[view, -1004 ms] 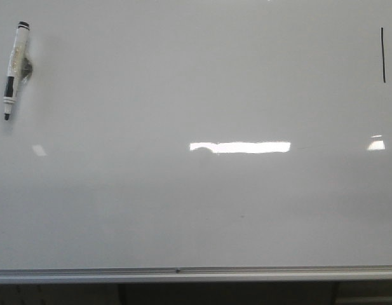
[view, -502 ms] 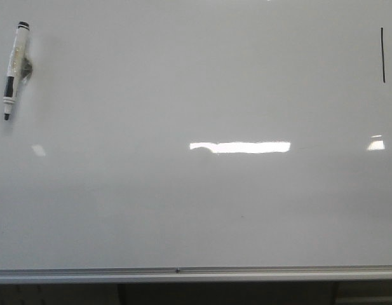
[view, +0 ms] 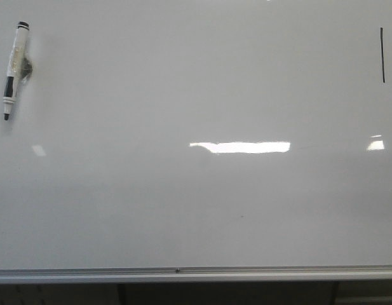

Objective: Write number 1 on whiteboard

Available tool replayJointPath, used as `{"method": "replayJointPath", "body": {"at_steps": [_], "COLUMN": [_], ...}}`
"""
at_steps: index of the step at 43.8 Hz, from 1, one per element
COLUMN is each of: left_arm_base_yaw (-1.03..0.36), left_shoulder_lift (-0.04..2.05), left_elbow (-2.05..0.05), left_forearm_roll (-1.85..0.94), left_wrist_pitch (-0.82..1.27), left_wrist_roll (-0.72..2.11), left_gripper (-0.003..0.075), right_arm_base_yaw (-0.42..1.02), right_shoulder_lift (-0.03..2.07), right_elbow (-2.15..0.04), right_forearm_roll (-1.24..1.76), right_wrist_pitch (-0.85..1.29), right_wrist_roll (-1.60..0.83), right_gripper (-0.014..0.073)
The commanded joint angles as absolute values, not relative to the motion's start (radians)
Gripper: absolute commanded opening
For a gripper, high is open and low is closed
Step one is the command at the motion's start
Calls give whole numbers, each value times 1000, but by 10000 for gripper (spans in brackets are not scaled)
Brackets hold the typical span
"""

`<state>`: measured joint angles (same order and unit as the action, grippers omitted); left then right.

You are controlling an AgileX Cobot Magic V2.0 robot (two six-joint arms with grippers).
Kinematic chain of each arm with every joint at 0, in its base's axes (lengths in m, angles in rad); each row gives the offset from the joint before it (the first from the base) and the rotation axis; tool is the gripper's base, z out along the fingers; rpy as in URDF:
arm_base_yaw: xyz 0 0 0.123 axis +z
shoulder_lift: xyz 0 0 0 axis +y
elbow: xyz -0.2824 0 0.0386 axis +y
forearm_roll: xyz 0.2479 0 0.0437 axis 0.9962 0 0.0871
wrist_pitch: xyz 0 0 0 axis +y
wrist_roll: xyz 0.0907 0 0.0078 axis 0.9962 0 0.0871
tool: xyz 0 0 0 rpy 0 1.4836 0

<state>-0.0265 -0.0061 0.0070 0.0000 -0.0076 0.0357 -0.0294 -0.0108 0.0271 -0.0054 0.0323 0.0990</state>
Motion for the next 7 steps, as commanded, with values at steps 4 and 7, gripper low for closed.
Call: {"method": "replayJointPath", "body": {"at_steps": [4, 7], "left_arm_base_yaw": [-33, -33], "left_shoulder_lift": [-23, -23], "left_elbow": [33, 33], "left_forearm_roll": [0, 0], "left_wrist_pitch": [-95, -95], "left_wrist_roll": [25, 25], "left_gripper": [-20, -20], "right_arm_base_yaw": [-29, -29], "right_shoulder_lift": [-27, -27], "right_elbow": [4, 4], "right_forearm_roll": [-22, -22], "right_wrist_pitch": [-55, -55], "right_wrist_roll": [97, 97], "right_gripper": [-68, -68]}}
